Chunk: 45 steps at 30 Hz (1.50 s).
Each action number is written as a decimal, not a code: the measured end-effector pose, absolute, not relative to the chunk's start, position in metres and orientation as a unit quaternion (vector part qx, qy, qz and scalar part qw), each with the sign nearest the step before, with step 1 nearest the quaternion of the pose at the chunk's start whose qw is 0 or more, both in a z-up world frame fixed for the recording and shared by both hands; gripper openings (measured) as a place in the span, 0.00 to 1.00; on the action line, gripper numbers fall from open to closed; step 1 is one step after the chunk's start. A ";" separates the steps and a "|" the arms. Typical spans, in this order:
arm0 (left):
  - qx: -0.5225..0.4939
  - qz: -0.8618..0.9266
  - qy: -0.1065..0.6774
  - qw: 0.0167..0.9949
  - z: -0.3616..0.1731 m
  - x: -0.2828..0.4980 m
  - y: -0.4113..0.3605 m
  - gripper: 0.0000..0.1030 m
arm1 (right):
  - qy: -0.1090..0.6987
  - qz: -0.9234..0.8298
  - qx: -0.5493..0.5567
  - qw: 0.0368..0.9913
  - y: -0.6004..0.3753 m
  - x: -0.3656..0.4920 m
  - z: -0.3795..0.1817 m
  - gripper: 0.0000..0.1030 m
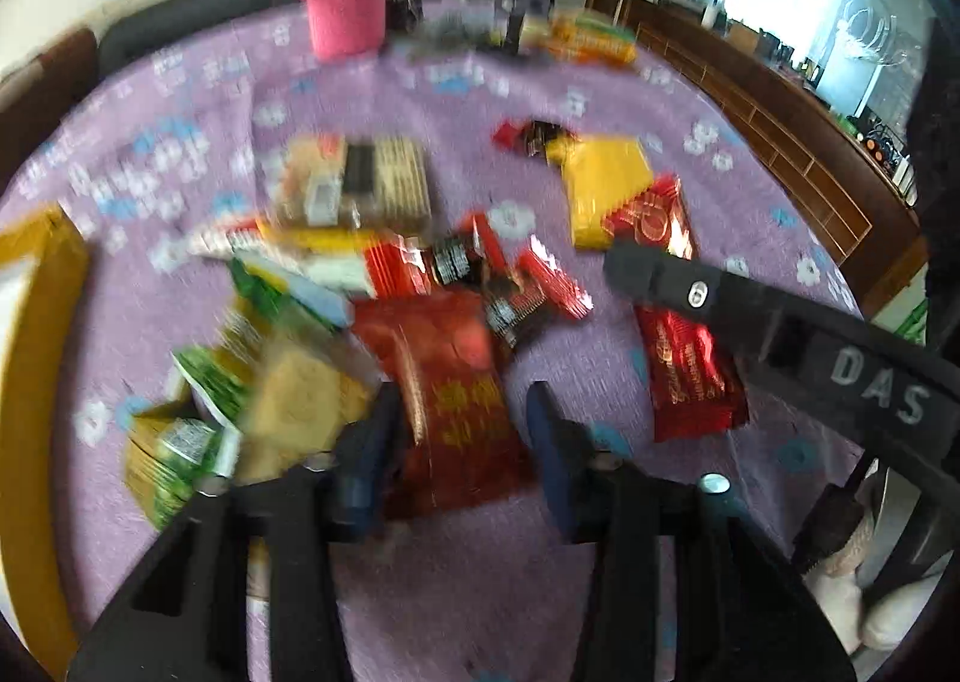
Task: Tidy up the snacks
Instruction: 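Grasp a red candy with the left tool while the right tool grasps another red candy, then carry both red candies into the white box and open both tools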
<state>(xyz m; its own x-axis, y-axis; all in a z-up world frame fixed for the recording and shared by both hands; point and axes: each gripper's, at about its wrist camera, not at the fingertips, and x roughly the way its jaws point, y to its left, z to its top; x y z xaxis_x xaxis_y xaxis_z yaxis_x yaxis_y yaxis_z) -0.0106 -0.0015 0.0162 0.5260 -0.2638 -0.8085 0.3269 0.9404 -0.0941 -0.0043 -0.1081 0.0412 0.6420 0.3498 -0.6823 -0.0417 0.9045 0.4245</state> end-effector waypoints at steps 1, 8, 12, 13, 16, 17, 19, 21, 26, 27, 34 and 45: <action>0.027 -0.171 0.460 0.871 0.016 -0.012 0.002 0.28 | 0.409 0.109 0.188 0.886 -0.108 -0.004 0.041 0.12; -0.047 -0.177 0.436 0.881 0.039 -0.040 0.052 0.26 | 0.405 0.108 0.173 0.892 -0.101 -0.005 0.040 0.12; -0.092 -0.172 0.417 0.888 0.056 -0.059 0.085 0.26 | 0.395 0.115 0.167 0.896 -0.096 -0.007 0.043 0.12; -0.101 -0.170 0.413 0.889 0.060 -0.064 0.094 0.26 | 0.392 0.117 0.165 0.897 -0.096 -0.008 0.043 0.12; -0.128 -0.152 0.395 0.897 0.070 -0.079 0.127 0.26 | 0.388 0.124 0.162 0.899 -0.092 -0.009 0.043 0.12; -0.135 -0.144 0.391 0.899 0.073 -0.082 0.138 0.26 | 0.387 0.126 0.159 0.899 -0.090 -0.010 0.043 0.12; -0.144 -0.127 0.385 0.903 0.077 -0.087 0.156 0.27 | 0.385 0.130 0.155 0.900 -0.086 -0.011 0.043 0.12; -0.150 -0.104 0.378 0.908 0.080 -0.094 0.178 0.27 | 0.386 0.138 0.154 0.899 -0.081 -0.013 0.044 0.12; -0.146 -0.041 0.366 0.918 0.080 -0.106 0.228 0.27 | 0.397 0.175 0.162 0.886 -0.055 -0.028 0.057 0.12; -0.149 -0.031 0.366 0.918 0.079 -0.106 0.237 0.27 | 0.398 0.186 0.163 0.883 -0.048 -0.032 0.061 0.11; -0.158 0.049 0.371 0.914 0.061 -0.116 0.296 0.27 | 0.429 0.307 0.135 0.839 0.050 -0.053 0.087 0.11; -0.185 0.087 0.399 0.894 0.034 -0.119 0.350 0.27 | 0.505 0.413 0.095 0.752 0.209 -0.057 0.062 0.11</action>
<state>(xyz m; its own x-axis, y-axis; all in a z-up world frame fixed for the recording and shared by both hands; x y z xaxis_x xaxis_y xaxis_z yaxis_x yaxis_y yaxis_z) -0.1186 0.3496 0.0345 0.6659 0.0076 -0.7460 -0.3031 0.9165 -0.2612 -0.0573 0.2093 0.0616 0.1490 0.7168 -0.6812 -0.5247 0.6412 0.5600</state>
